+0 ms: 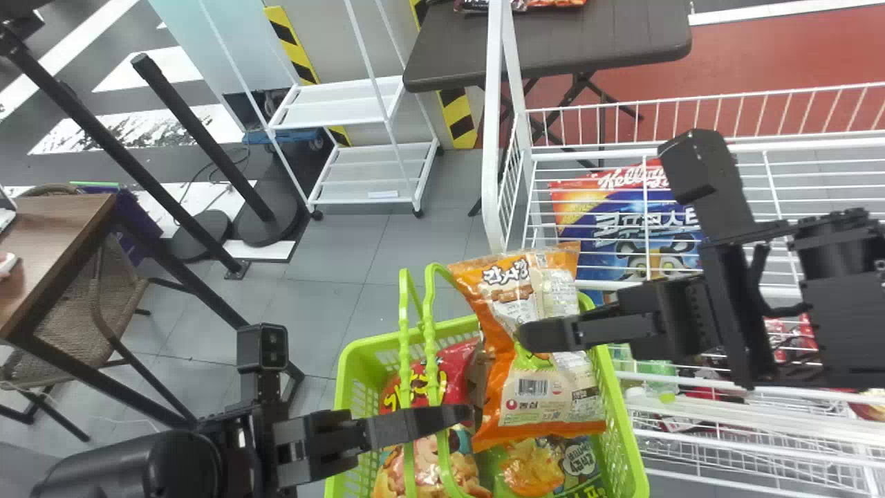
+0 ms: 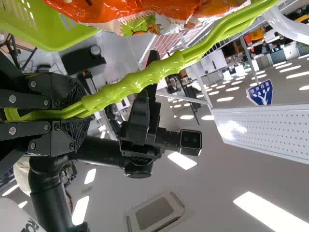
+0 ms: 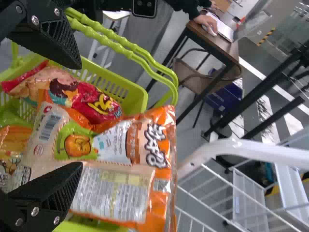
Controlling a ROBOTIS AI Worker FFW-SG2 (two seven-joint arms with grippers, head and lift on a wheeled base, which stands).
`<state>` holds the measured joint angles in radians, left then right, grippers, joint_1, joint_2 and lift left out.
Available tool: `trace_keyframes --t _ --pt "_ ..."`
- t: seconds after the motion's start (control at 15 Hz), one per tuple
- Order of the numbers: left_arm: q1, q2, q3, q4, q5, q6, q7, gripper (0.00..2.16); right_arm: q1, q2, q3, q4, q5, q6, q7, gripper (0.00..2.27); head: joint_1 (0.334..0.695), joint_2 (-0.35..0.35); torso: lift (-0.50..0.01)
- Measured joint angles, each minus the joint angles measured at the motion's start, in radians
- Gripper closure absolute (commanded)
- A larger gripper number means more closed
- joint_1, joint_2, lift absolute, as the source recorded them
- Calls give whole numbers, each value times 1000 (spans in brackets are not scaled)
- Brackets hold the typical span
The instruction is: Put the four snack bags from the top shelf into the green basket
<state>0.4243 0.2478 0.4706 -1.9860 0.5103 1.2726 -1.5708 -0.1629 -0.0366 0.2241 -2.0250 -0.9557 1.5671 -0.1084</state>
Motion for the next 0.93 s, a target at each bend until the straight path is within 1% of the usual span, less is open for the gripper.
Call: trace_keyframes --t 0.13,0.27,0.33,0.4,0.47,0.67,0.8,0.87,0.93 --pt "0 2 2 1 3 -1 0 2148 1 -3 -3 -13 115 0 11 130 695 350 0" --pt "2 4 3 6 8 -7 0 2148 0 -9 -10 0 193 -2 50 130 695 350 0" --pt "2 6 3 9 12 -10 0 2148 0 -11 -17 23 215 -28 74 147 695 350 0" --pt "2 7 4 11 13 -13 0 2148 0 -12 -25 45 224 -75 95 255 695 350 0" --pt "2 7 4 13 16 -17 0 2148 1 -13 -32 67 234 -139 120 289 695 350 0" --pt "5 11 12 17 24 -25 0 2148 27 -14 -61 74 250 -234 155 289 695 350 0" --pt "6 13 17 21 29 -30 0 2148 81 -16 -92 4 267 -276 157 265 695 350 0" --pt "7 14 19 23 30 -34 0 2148 122 -20 -107 -56 311 -314 156 208 695 343 0" --pt "7 15 20 25 31 -36 0 2148 173 -25 -120 -122 383 -370 155 154 695 299 0"
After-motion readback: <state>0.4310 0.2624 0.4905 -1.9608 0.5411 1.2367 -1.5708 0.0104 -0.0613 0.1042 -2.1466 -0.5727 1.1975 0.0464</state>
